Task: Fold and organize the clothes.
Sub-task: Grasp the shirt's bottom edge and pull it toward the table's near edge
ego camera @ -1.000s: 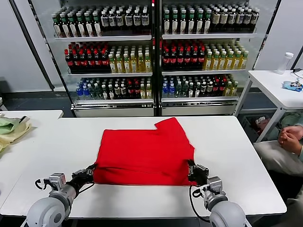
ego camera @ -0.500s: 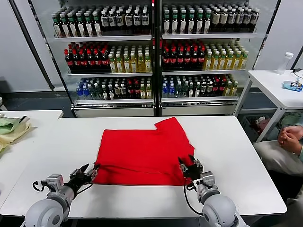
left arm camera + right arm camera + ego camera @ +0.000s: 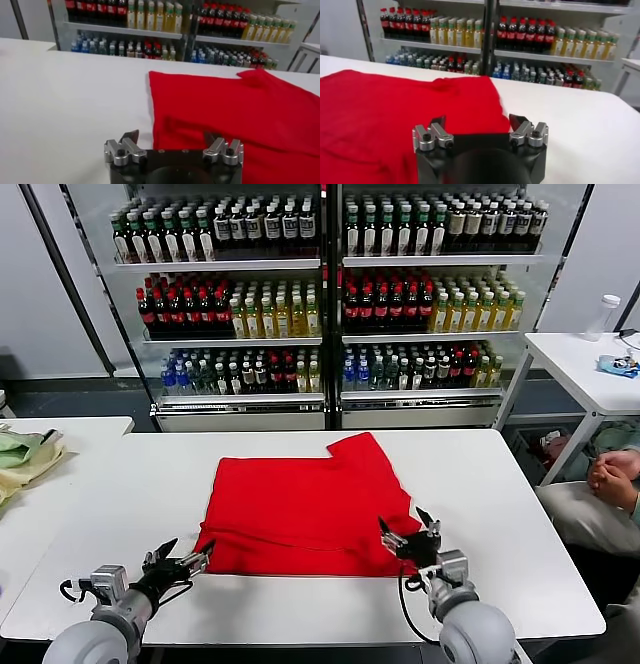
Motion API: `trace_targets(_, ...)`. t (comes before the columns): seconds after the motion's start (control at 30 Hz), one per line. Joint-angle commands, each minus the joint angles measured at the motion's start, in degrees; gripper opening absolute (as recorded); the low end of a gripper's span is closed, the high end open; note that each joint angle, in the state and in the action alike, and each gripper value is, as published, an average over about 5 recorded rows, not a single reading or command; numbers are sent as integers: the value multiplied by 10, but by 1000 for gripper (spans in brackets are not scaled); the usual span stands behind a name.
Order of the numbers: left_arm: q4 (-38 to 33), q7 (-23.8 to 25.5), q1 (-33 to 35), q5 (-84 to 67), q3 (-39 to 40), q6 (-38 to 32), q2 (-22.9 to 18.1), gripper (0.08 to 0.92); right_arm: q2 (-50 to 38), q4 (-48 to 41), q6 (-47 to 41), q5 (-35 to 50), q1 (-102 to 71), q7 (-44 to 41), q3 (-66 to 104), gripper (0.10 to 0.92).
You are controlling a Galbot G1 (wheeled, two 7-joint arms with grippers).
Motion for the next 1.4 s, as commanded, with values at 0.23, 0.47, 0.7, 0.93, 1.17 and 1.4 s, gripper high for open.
trace_targets(0.23,28,-4,5,19,3,3,-4,823,0,37,-25,6,-92,35,18,823)
trace_targets(0.47,42,6,5,23,7,4,-6,808,6,21,-37,16,-80,47,10,807)
trace_targets(0.7,50,10,-3,23,10,3,-10,637,5,14,-33,33,-75,44,8,621)
trace_targets(0.93,50,10,-1,23,13,3,-12,437,7,9,-29,44,-71,39,5,423)
trace_targets(1.17,34,17,7,24,15,3,-14,229,3,25,-23,43,-84,33,16,224)
trace_targets(1.4,-72,3,80,23,-13,3,3,86,-18,123,-22,34,-161,27,60,131)
